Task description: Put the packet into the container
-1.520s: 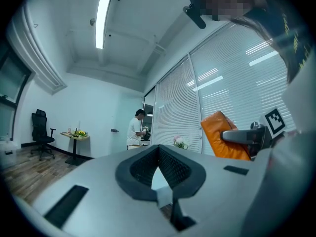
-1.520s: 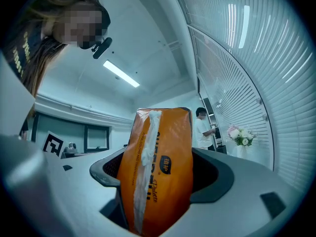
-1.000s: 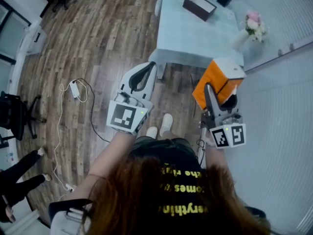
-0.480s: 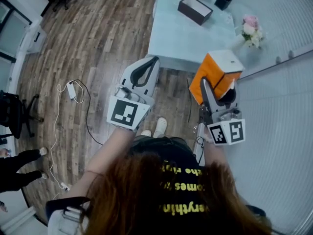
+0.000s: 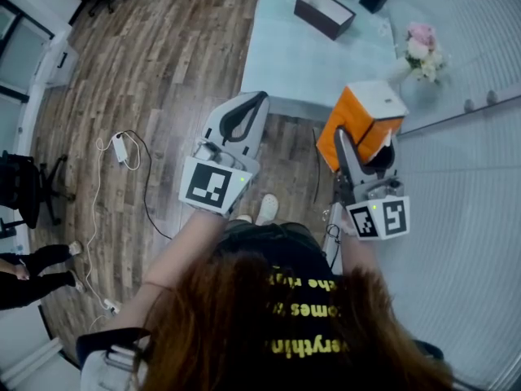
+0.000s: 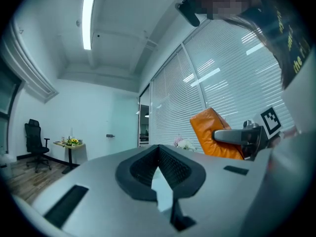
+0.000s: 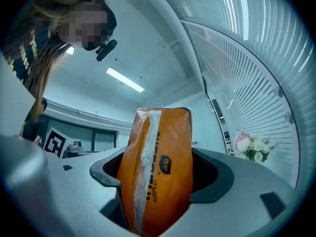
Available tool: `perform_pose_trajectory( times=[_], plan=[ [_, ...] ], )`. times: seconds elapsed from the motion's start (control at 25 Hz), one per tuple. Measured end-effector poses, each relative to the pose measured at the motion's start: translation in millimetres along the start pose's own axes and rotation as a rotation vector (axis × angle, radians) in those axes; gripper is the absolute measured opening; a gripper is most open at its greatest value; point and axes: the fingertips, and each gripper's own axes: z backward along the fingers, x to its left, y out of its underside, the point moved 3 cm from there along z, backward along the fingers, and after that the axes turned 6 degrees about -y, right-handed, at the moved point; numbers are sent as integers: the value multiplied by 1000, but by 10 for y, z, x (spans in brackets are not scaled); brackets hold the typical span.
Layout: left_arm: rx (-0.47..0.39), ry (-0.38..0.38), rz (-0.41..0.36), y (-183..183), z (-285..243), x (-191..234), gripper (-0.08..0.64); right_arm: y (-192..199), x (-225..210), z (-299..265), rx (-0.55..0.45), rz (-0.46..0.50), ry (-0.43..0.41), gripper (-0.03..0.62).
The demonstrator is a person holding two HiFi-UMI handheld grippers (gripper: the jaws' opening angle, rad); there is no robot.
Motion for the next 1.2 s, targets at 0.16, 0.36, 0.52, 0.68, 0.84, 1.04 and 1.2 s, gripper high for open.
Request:
perform_pose_trajectory(
  times=[0.16,0.36,0.52,0.68,0.84,1.04,1.2],
  plan=[
    [2,-19,-2,-4,-65,20,-1,35,-79,-61,4,-9,-10,373],
    [10,-59,3,41,-141,123,-2,33,-169,-103,3,-9,-19,373],
    [4,-74,-2,38,-244,150,-2,38,-327,-40,7,-8,4,373],
    [4,-64,-3,21,-353,50,-1,61,-436,15,6,-21,23,373],
    [11,-38,-6,55,-435,-52,-2,63,-517,23,7,-33,23,373],
    [30,-28,-13,56,-495,-126,-2,78,-577,3,8,-56,18,373],
    [35,-24,-16,63,-548,-158,-2,96,-643,-15,9,-69,19,373]
  ],
)
